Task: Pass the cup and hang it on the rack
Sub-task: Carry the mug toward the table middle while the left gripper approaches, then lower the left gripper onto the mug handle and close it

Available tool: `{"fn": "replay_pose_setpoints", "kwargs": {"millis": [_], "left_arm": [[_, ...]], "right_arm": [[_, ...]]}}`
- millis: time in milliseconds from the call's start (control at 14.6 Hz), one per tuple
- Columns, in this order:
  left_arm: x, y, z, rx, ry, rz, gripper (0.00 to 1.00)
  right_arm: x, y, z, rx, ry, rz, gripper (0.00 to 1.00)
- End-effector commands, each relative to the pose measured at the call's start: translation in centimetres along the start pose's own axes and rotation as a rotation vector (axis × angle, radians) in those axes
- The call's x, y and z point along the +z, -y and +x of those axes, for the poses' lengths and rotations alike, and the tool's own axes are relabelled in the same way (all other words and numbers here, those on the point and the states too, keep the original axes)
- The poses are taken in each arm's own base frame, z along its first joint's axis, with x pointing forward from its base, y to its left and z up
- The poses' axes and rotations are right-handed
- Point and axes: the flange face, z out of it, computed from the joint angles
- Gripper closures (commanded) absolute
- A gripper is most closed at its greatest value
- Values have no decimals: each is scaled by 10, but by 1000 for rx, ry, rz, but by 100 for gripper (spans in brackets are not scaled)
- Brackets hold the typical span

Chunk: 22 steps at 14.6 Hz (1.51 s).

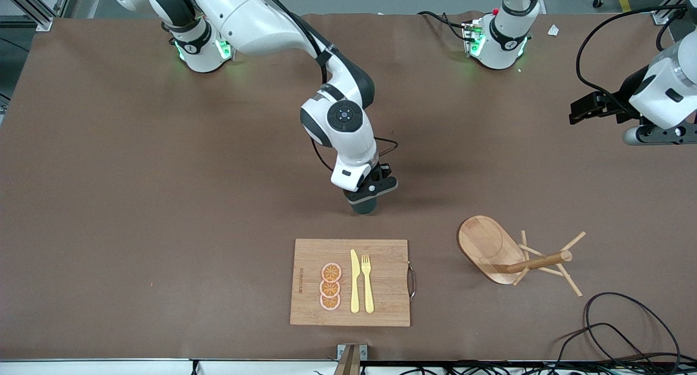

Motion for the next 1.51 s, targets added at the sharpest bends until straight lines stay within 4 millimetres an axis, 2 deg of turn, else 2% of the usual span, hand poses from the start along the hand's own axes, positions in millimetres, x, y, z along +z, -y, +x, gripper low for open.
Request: {"fn": "replay_pose_setpoints", "kwargs": {"millis": [0,69,274,343,411,617,685,754,822,891,1028,1165,1302,1439], "left_arm": [[15,-7,3,3,1,-1,0],[24,-14,5,7,1,0,0],[45,-29,14,6,0,-1,0],[51,-37,17,-2,9,0,0],[56,-45,20,-25,11,0,0],[68,-78,26,-86,17,-2,0],[73,-89,27,-110,12,-4,0],[79,-103,29,-142,14,-6,0],[83,-116,29,-168,8,-11,0],[86,-123,32,-205,-2,-19,0],[87,-144,33,-255,-23,-35,0],[94,-176,42,-318,-27,-56,0],[105,-223,48,-399,-16,-68,0],[117,-262,56,-483,-42,-50,0]], "right_arm": [[10,13,-3,37,7,18,96],[10,13,-3,35,7,16,91],[5,8,0,33,5,7,60],[2,6,1,24,11,-4,15],[-5,5,3,25,12,-5,0],[-27,-3,8,42,31,-15,0],[-41,-15,18,62,25,-17,0],[-76,-28,30,87,-4,-7,0],[-103,-52,43,124,-23,-14,0],[-121,-77,53,152,-24,-34,0],[-163,-135,70,227,-27,-67,0],[-197,-204,83,318,-22,-88,0],[-230,-279,92,381,-32,-99,0],[-254,-363,94,389,-48,-113,0]]}}
